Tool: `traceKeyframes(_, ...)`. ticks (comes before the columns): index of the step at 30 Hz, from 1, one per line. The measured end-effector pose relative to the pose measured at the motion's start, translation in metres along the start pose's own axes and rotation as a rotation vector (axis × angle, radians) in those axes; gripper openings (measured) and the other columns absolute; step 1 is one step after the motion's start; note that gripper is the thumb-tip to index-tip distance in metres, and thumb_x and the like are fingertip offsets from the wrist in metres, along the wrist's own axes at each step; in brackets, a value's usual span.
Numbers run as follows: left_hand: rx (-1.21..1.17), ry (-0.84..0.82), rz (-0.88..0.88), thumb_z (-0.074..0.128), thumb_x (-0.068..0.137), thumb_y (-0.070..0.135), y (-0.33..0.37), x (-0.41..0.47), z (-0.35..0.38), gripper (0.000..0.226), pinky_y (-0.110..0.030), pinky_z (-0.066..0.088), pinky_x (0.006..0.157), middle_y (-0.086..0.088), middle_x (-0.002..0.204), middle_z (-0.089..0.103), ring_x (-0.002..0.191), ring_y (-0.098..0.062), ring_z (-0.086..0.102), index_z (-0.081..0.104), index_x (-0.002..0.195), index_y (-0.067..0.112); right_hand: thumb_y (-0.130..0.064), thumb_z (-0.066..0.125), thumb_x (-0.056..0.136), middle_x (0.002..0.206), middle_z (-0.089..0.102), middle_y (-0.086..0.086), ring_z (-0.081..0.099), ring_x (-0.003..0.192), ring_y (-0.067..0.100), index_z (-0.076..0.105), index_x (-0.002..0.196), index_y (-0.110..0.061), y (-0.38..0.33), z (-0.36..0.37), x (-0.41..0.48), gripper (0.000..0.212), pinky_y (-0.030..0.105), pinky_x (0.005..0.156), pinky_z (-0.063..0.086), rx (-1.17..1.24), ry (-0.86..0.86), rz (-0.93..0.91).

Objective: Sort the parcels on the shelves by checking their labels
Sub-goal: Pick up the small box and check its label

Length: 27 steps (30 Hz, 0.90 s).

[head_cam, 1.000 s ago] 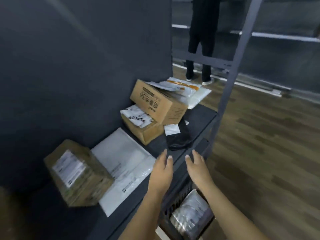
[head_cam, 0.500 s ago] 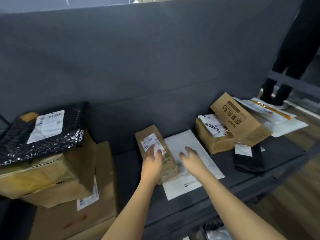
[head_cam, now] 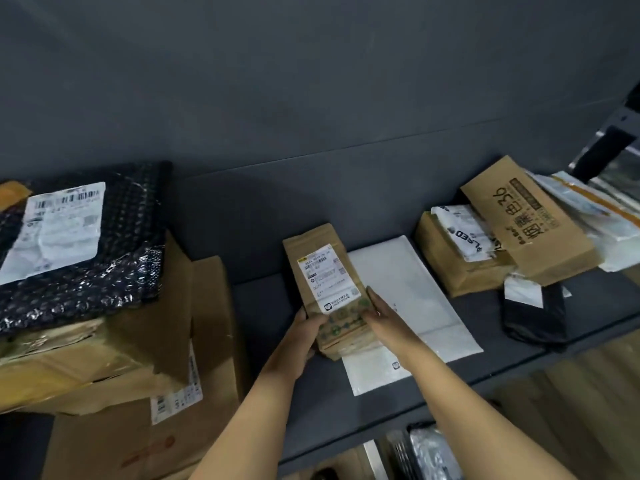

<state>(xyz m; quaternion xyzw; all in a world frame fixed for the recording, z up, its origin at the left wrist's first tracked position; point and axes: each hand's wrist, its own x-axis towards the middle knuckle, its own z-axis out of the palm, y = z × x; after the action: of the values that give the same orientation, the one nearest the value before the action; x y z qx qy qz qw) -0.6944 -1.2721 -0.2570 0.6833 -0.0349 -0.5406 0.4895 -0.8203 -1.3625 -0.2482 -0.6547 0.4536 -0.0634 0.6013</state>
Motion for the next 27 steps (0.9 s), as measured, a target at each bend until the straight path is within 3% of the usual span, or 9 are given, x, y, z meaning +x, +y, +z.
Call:
traceKeyframes(2, -0.023, -0.033, -0.004, 0.054, 0.093, 0.021, 0.001, 0.002, 0.001, 0.038, -0.042, 0.047, 0.097, -0.001, 0.114, 0.064, 0.103, -0.021, 0.061, 0.047, 0.129, 0.031, -0.031, 0.044, 0.098, 0.132, 0.053, -0.009, 0.052, 0.11, 0.011, 0.033, 0.141, -0.037, 0.003, 0.002, 0.0, 0.045, 0.023, 0.075, 0.041, 0.085, -0.02, 0.03)
traceKeyframes(4, -0.019, -0.065, 0.021, 0.054, 0.093, 0.021, 0.002, -0.001, 0.001, 0.039, -0.047, 0.048, 0.098, -0.002, 0.118, 0.064, 0.106, -0.022, 0.062, 0.047, 0.13, 0.032, -0.029, 0.049, 0.098, 0.113, 0.061, -0.012, 0.057, 0.094, 0.004, 0.045, 0.126, -0.038, 0.008, 0.003, 0.0, 0.03, 0.016, 0.063, 0.037, 0.151, 0.001, 0.01)
traceKeyframes(7, 0.022, -0.124, 0.1, 0.054, 0.093, 0.024, 0.003, -0.011, 0.0, 0.037, -0.042, 0.051, 0.094, 0.003, 0.114, 0.067, 0.104, -0.018, 0.065, 0.049, 0.126, 0.04, -0.033, 0.062, 0.088, 0.107, 0.069, -0.003, 0.065, 0.105, 0.018, 0.06, 0.114, -0.036, 0.011, 0.002, -0.007, 0.026, 0.022, 0.077, 0.051, 0.245, 0.088, -0.07)
traceKeyframes(12, 0.03, -0.256, 0.222, 0.053, 0.095, 0.027, 0.017, -0.031, 0.018, 0.036, -0.039, 0.048, 0.099, 0.007, 0.118, 0.067, 0.11, -0.014, 0.062, 0.049, 0.126, 0.045, -0.069, 0.073, 0.06, 0.135, 0.047, 0.01, 0.055, 0.121, 0.02, 0.053, 0.126, -0.048, 0.018, -0.023, -0.026, 0.072, 0.047, 0.1, 0.047, 0.414, 0.17, -0.173)
traceKeyframes(16, -0.03, -0.334, 0.342, 0.056, 0.093, 0.028, 0.03, -0.056, 0.057, 0.042, -0.043, 0.045, 0.104, 0.01, 0.12, 0.066, 0.114, -0.011, 0.061, 0.045, 0.132, 0.041, -0.058, 0.077, 0.06, 0.142, 0.043, 0.004, 0.054, 0.121, 0.018, 0.055, 0.118, -0.05, -0.003, -0.057, -0.047, 0.063, 0.038, 0.089, 0.051, 0.556, 0.283, -0.263)
traceKeyframes(19, -0.047, -0.39, 0.437, 0.061, 0.089, 0.031, 0.035, -0.08, 0.084, 0.054, -0.046, 0.043, 0.105, 0.012, 0.121, 0.065, 0.114, -0.011, 0.061, 0.037, 0.136, 0.043, -0.056, 0.081, 0.054, 0.138, 0.044, 0.0, 0.057, 0.119, 0.02, 0.057, 0.114, -0.054, -0.019, -0.087, -0.066, 0.065, 0.042, 0.096, 0.05, 0.565, 0.35, -0.371)
traceKeyframes(21, -0.041, -0.414, 0.496, 0.056, 0.093, 0.028, 0.038, -0.094, 0.098, 0.055, -0.045, 0.043, 0.106, 0.012, 0.126, 0.061, 0.114, -0.008, 0.06, 0.031, 0.138, 0.046, -0.046, 0.076, 0.06, 0.129, 0.047, -0.003, 0.06, 0.113, 0.02, 0.061, 0.106, -0.054, -0.029, -0.104, -0.08, 0.049, 0.041, 0.092, 0.051, 0.589, 0.38, -0.436)
traceKeyframes(24, 0.029, -0.428, 0.568, 0.052, 0.093, 0.04, 0.046, -0.11, 0.104, 0.059, -0.041, 0.036, 0.111, 0.012, 0.142, 0.045, 0.126, -0.007, 0.048, 0.024, 0.145, 0.043, -0.041, 0.072, 0.064, 0.125, 0.054, 0.004, 0.062, 0.109, 0.024, 0.064, 0.105, -0.047, -0.034, -0.127, -0.092, 0.042, 0.037, 0.075, 0.055, 0.635, 0.417, -0.462)
traceKeyframes(27, 0.01, -0.328, 0.616, 0.051, 0.091, 0.05, 0.066, -0.116, 0.095, 0.07, -0.036, 0.031, 0.113, 0.012, 0.154, 0.027, 0.139, -0.013, 0.034, 0.017, 0.15, 0.036, -0.036, 0.069, 0.067, 0.108, 0.069, 0.005, 0.064, 0.103, 0.028, 0.064, 0.105, -0.033, -0.035, -0.143, -0.101, 0.038, 0.042, 0.077, 0.054, 0.687, 0.445, -0.47)
